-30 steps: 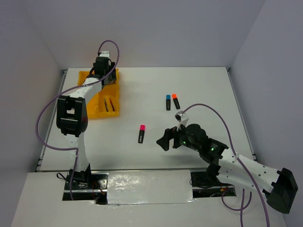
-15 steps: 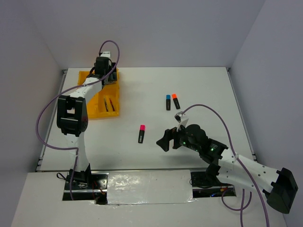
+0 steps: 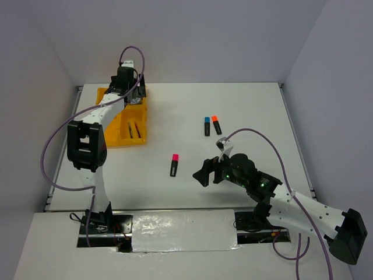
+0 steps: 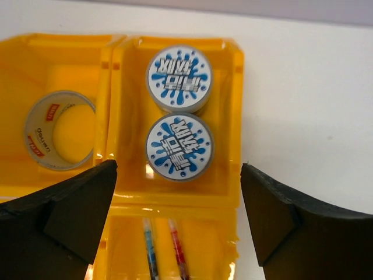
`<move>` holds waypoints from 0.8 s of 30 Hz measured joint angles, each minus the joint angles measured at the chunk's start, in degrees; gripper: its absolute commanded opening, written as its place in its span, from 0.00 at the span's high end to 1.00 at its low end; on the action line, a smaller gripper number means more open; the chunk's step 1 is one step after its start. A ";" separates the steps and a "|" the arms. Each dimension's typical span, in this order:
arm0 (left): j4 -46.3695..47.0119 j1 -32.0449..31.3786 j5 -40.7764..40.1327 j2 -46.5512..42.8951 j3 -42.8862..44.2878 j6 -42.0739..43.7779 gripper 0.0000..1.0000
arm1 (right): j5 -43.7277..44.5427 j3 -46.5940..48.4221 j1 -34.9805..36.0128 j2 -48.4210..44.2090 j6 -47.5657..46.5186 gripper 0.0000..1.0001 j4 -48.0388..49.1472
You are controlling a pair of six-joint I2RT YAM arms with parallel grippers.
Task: Sort the stationery into containers
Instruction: Pick up the pen from the center of the board.
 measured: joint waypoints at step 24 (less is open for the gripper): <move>-6.45 -41.29 -11.58 -21.94 -38.71 -24.81 0.01 | 21.05 5.51 0.00 -17.53 6.69 0.00 -19.50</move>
